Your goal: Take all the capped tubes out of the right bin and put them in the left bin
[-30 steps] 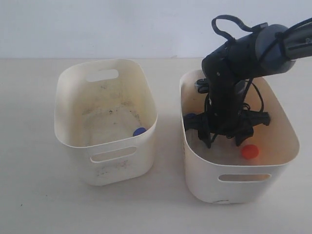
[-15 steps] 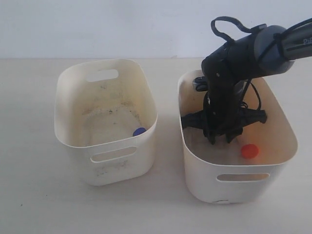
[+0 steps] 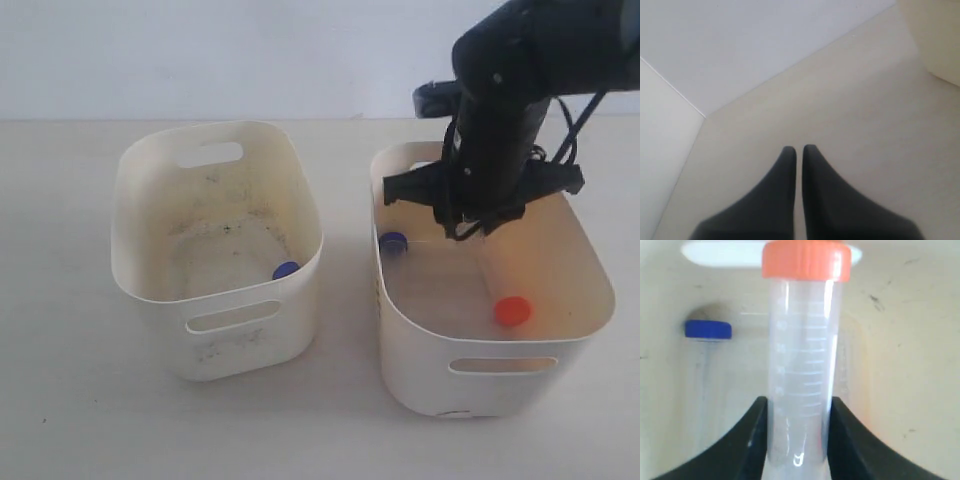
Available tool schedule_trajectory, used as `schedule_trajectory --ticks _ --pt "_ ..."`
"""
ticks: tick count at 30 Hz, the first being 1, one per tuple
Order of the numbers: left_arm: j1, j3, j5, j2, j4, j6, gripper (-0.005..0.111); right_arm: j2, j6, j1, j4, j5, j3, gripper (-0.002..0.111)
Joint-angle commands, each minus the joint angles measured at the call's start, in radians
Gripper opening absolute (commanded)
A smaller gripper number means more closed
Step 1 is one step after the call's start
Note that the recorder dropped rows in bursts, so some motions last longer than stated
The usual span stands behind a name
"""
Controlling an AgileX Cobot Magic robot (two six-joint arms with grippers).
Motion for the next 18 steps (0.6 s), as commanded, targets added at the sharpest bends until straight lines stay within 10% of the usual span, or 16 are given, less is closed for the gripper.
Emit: schedule_trajectory --ticks 1,18 --pt "-0.001 -0.004 -0.005 0.004 -0.003 -0.001 0.004 -0.121 -0.025 -0.002 -0.014 0.005 -0.001 0.0" --pt "-0.001 -0.004 -0.005 0.004 -0.003 -0.001 0.004 -0.103 -0.201 0.293 0.306 -0.55 -0.001 0.002"
